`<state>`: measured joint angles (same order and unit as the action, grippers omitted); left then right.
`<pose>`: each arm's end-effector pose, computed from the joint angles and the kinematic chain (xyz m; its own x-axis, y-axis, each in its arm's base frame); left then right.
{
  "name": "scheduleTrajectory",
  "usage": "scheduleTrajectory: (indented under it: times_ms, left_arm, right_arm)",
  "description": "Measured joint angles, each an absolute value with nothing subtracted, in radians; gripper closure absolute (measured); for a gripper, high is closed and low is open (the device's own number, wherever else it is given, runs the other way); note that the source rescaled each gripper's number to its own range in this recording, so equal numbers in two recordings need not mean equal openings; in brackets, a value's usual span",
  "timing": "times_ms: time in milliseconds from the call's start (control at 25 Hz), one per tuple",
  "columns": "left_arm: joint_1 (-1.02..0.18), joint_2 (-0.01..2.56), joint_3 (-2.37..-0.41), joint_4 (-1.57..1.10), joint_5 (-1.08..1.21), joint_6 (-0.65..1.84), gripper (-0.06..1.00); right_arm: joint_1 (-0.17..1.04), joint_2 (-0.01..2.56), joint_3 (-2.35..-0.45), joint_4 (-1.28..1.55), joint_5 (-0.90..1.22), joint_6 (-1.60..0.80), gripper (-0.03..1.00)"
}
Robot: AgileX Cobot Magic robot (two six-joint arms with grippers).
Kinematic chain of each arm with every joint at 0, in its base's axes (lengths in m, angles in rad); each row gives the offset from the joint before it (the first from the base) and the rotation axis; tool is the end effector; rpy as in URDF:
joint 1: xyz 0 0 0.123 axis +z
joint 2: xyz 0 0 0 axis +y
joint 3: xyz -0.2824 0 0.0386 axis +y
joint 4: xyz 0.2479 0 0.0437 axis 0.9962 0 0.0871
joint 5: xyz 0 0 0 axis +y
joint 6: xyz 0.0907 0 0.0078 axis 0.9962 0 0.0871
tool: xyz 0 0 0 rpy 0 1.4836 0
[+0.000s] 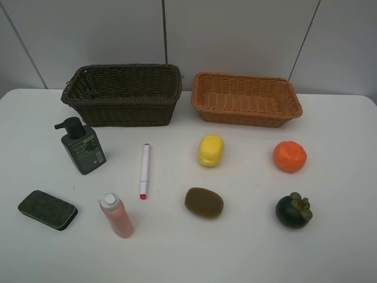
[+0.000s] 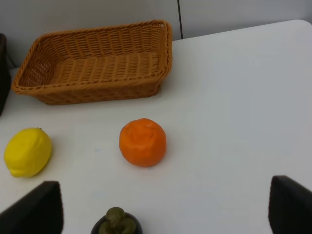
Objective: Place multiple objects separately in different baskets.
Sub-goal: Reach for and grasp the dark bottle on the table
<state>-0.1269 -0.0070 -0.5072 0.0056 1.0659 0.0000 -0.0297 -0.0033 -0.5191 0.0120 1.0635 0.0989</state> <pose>-0.0069 0.0013 0.2787 -0.4440 0.0594 -0.8940 0.1234 0.9923 0.0046 -0.0077 0.0012 0.2822 -0.4337 0.1175 -0.8934 0.0660 0.9929 0.0985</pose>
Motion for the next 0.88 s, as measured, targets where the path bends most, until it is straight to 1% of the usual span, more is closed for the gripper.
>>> scheduleTrajectory:
  times_ms: [640,720,880]
  left_arm:
    - [-0.127,0.007,-0.507,0.006,1.066,0.000,-0.05]
    - [-0.127,0.069,-0.507,0.007,1.065,0.000,-0.05]
    - [-0.127,0.306,-0.517,0.022,1.050,0.026,-0.05]
  right_arm:
    - [-0.030,-0.003,-0.519,0.012,1.064,0.099,-0.03]
    - [-0.030,-0.003,-0.519,0.012,1.064,0.099,-0.03]
    - [-0.030,-0.003,-0.519,0.012,1.064,0.099,-0.03]
